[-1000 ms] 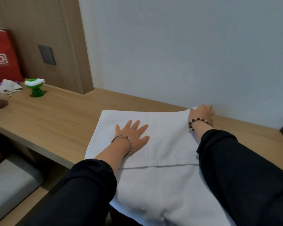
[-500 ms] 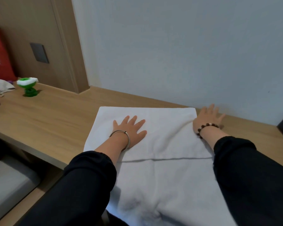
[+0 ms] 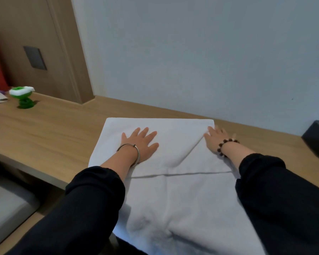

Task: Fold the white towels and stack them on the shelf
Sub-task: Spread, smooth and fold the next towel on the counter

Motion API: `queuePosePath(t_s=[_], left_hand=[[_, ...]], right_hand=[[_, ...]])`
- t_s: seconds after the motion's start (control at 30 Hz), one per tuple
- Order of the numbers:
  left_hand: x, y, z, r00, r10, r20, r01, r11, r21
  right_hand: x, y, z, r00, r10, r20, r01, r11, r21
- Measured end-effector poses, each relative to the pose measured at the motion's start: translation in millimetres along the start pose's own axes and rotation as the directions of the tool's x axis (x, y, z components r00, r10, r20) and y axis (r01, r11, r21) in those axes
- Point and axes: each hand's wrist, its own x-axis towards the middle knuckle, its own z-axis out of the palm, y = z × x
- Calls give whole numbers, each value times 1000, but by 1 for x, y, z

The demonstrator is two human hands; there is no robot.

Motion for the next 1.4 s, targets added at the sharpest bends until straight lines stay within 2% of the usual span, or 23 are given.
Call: queuePosePath(t_s=[0.07,0.17,0.2,0.27,0.4,0.47,0.53,0.63,0.7,0.8,0.87,0.93,1.0,1.07,1.17,1.23,1.27,1.33,1.4], left_hand=[[0,0,0,1000,2,-1,-2,1000,3],[2,-1,1,1000,-6,-6,6,1000,-2],[2,-1,1,1000,-8,-7,8,1000,-4],[2,0,1,1000,-9,-10,9,1000,-12],[2,-1,-1,1000,-18,-21,18,999,-29],[2,-1,-1,999,-23,-26,22,999,-36],[2,0,-1,999,-27,-31,26,999,-44],[2,-1,-1,999,-30,-35,28,998,-50],[2,-1,-1,999,-34,-36,32,998,-51],[1,-1,-2,999,-40,-35,38,998,-55],[1,0,-3,998,-44,-34,42,997,-57],[1,0,-3,999,-44,-30,43,998,-51],[0,1,-3,999,-44,-25,43,998,-47],[0,1,-3,999,-44,-29,42,998,-43],[0,0,-3,999,-44,-28,42,998,-50],[0,-1,-3,999,-46,-26,45,998,-52],[0,0,-2,999,-46,-26,45,997,-56],[0,0,-2,998,-47,-34,44,997,-70],[-1,0,-4,999,-37,-35,34,997,-68]], right_hand=[[-9,-6,-10,1000,27,-11,-27,1000,-16],[-36,-30,-19,971,-125,-204,101,987,-125],[-45,-37,-22,958,-175,-229,141,977,-157],[-59,-45,-23,965,-199,-170,162,965,-206],[-72,-30,-29,991,43,-127,-91,910,-405],[-70,-16,-30,991,113,-78,-133,926,-352],[-67,-5,-35,995,96,28,-88,973,-215],[-65,1,-43,987,85,136,-68,989,-130],[-64,3,-43,984,108,141,-98,992,-78],[-61,9,-43,990,137,40,-140,984,112],[-67,9,-45,989,145,35,-147,986,83],[-69,8,-41,972,209,110,-210,978,-6],[-71,0,-37,961,256,103,-250,966,-65],[-74,-13,-43,985,155,73,-143,979,-144],[-72,-40,-45,982,-89,-167,44,966,-256],[-70,-56,-25,948,-290,-132,266,949,-170],[-70,-59,-10,945,-319,-70,312,945,-98],[-70,-57,16,956,-294,7,294,956,-18],[-64,-51,30,964,-265,-19,265,964,-7]])
